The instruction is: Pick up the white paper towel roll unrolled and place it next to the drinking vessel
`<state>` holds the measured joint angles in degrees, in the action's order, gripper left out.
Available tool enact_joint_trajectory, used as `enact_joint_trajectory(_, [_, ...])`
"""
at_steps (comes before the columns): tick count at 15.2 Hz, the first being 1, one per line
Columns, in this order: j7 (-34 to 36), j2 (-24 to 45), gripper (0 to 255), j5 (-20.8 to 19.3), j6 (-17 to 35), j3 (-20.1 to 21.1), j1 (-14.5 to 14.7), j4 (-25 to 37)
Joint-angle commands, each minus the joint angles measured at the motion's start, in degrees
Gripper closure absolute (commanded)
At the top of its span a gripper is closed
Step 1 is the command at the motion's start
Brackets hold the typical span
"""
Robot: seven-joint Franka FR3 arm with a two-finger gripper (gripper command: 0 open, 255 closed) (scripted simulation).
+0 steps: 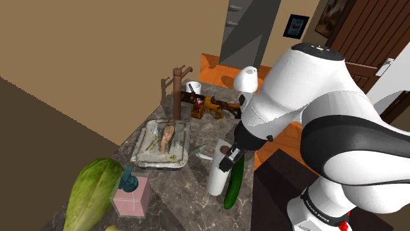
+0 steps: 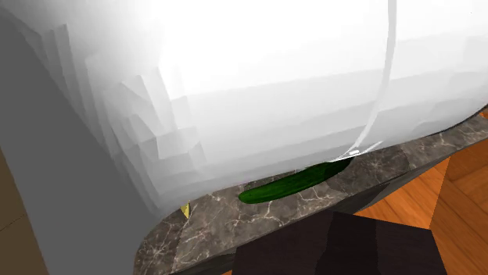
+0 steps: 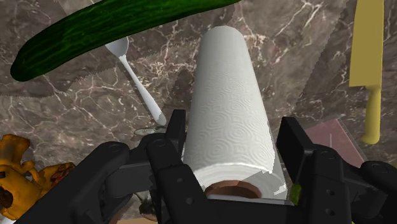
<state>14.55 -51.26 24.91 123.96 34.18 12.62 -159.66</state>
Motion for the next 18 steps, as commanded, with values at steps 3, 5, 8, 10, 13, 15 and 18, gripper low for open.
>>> enact_joint_trajectory(3, [-0.01, -1.09, 255, -1.25, -3.5, -1.42, -0.44, 2.45])
enact_joint_trajectory(5, [-0.02, -1.51, 255, -1.84, -5.17, -2.1, -0.67, 3.72])
enact_joint_trajectory(8, [-0.04, -1.96, 255, -2.71, -7.58, -3.07, -1.02, 5.7])
enact_joint_trajectory(10, [-0.04, -2.17, 255, -3.26, -9.13, -3.69, -1.27, 7.06])
enact_joint_trajectory(13, [-0.05, -2.34, 255, -4.06, -11.4, -4.57, -1.64, 9.18])
enact_joint_trajectory(15, [-0.04, -2.36, 255, -4.58, -12.88, -5.12, -1.89, 10.64])
enact_joint_trajectory(18, [-0.03, -2.28, 255, -5.31, -15.04, -5.9, -2.27, 12.89])
